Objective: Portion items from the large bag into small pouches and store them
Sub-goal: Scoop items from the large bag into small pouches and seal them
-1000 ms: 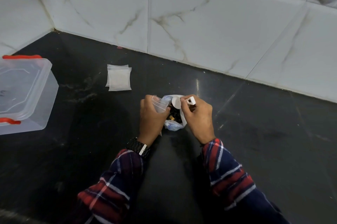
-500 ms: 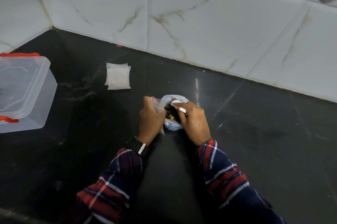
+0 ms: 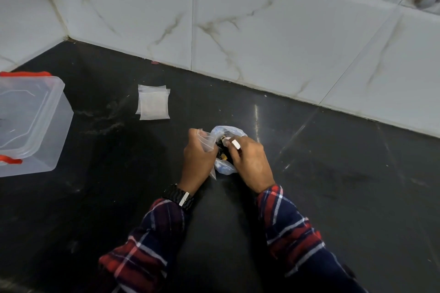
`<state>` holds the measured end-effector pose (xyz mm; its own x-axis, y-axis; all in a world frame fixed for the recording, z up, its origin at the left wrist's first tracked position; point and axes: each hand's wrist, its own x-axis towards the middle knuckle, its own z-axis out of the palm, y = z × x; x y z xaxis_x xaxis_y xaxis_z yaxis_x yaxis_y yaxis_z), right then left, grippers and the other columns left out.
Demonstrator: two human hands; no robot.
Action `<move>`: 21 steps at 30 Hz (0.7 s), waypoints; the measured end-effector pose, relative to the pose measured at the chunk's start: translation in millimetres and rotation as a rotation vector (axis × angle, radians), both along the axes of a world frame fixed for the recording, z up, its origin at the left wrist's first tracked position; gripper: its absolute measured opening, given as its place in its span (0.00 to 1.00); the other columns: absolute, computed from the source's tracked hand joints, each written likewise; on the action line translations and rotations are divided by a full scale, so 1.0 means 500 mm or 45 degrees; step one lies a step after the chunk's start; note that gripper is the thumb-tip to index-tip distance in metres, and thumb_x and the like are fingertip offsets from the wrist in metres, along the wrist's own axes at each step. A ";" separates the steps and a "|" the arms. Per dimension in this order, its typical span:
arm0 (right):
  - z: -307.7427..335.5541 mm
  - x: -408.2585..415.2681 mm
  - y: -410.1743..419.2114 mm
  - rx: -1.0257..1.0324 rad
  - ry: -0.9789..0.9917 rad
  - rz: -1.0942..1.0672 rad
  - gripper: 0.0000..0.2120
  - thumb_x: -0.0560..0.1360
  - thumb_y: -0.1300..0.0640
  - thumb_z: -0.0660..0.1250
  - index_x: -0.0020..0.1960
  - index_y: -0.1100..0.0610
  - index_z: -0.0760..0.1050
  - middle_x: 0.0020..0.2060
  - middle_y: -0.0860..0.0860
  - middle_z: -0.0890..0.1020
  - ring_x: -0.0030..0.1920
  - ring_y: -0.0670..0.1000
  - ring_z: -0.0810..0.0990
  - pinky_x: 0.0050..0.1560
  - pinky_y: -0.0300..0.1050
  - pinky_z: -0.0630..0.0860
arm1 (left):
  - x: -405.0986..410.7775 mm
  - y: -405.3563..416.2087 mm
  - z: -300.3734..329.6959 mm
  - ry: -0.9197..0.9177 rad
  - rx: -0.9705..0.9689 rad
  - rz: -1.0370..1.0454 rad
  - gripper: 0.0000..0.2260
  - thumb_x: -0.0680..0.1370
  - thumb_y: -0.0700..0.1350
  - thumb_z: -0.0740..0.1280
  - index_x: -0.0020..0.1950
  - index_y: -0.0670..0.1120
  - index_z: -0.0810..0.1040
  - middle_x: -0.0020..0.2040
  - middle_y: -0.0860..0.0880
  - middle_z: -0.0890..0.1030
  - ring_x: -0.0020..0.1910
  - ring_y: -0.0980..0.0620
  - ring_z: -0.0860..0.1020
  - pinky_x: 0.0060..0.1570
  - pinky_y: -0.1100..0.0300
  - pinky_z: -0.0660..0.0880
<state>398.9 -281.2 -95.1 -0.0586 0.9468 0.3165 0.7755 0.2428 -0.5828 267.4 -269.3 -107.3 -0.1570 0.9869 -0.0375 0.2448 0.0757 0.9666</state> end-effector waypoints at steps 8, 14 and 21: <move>0.002 0.007 0.004 -0.130 0.145 -0.176 0.12 0.80 0.55 0.62 0.39 0.58 0.73 0.30 0.49 0.77 0.30 0.45 0.75 0.33 0.37 0.72 | 0.003 -0.004 -0.006 -0.047 0.031 -0.019 0.19 0.73 0.39 0.70 0.60 0.47 0.67 0.50 0.51 0.75 0.45 0.57 0.76 0.40 0.70 0.72; -0.007 0.012 0.002 -0.145 0.189 -0.153 0.13 0.79 0.52 0.64 0.43 0.60 0.79 0.34 0.51 0.81 0.35 0.47 0.80 0.37 0.42 0.76 | 0.003 -0.003 -0.013 -0.063 0.026 0.003 0.19 0.73 0.38 0.71 0.58 0.48 0.66 0.50 0.51 0.76 0.45 0.55 0.77 0.38 0.72 0.72; 0.009 0.007 0.002 -0.165 0.207 -0.181 0.11 0.80 0.54 0.62 0.40 0.57 0.75 0.30 0.48 0.78 0.31 0.45 0.76 0.36 0.43 0.77 | 0.008 -0.007 -0.011 -0.125 0.057 -0.004 0.18 0.74 0.36 0.69 0.59 0.45 0.67 0.48 0.51 0.75 0.44 0.58 0.76 0.37 0.75 0.72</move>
<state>402.5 -280.2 -90.7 0.1196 0.9751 0.1867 0.6902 0.0535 -0.7217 271.4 -273.0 -112.8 -0.1513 0.9884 -0.0083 0.1489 0.0311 0.9884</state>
